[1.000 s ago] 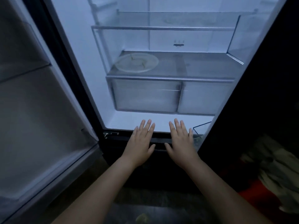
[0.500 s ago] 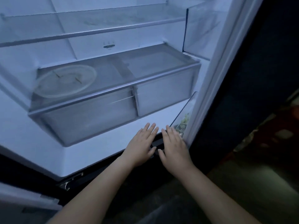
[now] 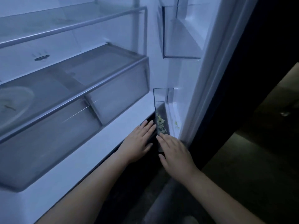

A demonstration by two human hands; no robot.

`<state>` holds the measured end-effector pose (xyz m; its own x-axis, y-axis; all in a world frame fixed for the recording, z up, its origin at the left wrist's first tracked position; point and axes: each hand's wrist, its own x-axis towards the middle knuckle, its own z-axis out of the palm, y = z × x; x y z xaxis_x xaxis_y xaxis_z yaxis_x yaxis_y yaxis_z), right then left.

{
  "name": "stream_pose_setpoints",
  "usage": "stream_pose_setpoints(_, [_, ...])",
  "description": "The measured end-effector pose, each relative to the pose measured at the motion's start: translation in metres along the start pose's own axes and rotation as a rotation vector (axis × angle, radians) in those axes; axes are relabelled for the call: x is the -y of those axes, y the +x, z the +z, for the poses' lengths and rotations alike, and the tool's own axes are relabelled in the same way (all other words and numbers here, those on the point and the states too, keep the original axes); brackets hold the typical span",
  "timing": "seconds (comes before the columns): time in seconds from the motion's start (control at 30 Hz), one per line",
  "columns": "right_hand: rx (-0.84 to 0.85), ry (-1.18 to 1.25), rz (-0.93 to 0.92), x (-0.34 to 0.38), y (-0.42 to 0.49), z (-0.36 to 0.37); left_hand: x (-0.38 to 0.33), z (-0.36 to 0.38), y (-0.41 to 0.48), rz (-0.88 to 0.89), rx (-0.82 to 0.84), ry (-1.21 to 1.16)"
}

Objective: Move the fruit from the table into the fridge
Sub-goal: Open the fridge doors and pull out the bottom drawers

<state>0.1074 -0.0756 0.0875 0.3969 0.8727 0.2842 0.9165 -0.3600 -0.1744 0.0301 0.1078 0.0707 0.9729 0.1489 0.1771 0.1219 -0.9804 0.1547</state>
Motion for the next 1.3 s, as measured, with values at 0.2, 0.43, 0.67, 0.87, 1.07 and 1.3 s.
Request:
stream_pose_setpoints(0.2, [-0.059, 0.042, 0.099, -0.033, -0.021, -0.010, -0.030, 0.007, 0.027, 0.127, 0.044, -0.005])
stream_pose_setpoints(0.43, [-0.158, 0.245, 0.224, -0.082, -0.045, -0.020, -0.071, 0.020, 0.057, 0.187, 0.016, -0.008])
stream_pose_setpoints(0.67, [-0.233, 0.253, 0.234, -0.131, -0.065, -0.028, -0.110, 0.034, 0.088, 0.206, 0.001, -0.039])
stream_pose_setpoints(0.87, [-0.154, 0.139, 0.257, -0.181, -0.079, -0.032, -0.153, 0.039, 0.113, 0.167, -0.014, -0.063])
stream_pose_setpoints(1.07, [-0.130, 0.119, 0.245, -0.229, -0.084, -0.033, -0.187, 0.047, 0.144, 0.140, -0.041, 0.008])
stream_pose_setpoints(1.3, [-0.266, 0.138, 0.185, -0.287, -0.073, -0.021, -0.206, 0.063, 0.185, 0.157, -0.068, 0.071])
